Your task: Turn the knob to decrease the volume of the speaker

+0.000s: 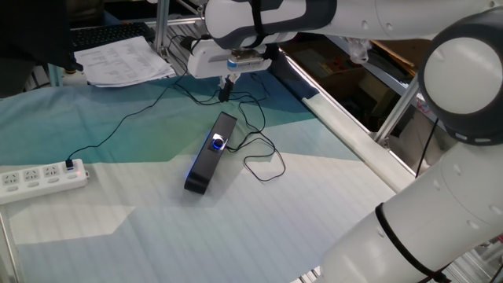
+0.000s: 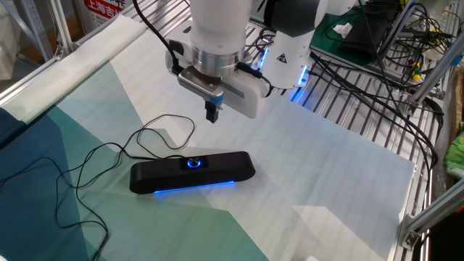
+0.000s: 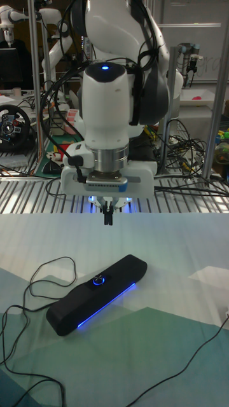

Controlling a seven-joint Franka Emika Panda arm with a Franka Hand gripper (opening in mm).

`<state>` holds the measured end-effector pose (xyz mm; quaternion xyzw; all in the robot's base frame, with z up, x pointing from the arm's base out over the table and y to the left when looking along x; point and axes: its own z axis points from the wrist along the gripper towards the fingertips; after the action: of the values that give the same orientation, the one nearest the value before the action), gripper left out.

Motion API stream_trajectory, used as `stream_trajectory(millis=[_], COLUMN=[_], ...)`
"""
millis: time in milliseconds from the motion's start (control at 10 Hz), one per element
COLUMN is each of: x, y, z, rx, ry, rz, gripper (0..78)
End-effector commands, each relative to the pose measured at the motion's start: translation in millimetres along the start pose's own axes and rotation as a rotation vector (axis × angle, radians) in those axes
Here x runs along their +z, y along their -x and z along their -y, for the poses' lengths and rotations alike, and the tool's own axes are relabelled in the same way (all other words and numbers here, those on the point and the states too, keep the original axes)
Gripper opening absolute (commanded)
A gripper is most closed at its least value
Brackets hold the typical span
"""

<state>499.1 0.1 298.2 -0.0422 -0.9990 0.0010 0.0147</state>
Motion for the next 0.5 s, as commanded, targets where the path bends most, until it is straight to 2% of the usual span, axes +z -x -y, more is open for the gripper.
stream_trajectory(millis=[100, 300, 500], x=[-0.3, -0.2, 0.0], y=[0.2, 0.2, 0.7], z=[0.0, 0.1, 0.2], rx=[0.194, 0.258, 0.378], ry=[-0.014, -0.018, -0.018], rz=[-0.051, -0.055, -0.055], gripper=[0.0, 0.0, 0.0])
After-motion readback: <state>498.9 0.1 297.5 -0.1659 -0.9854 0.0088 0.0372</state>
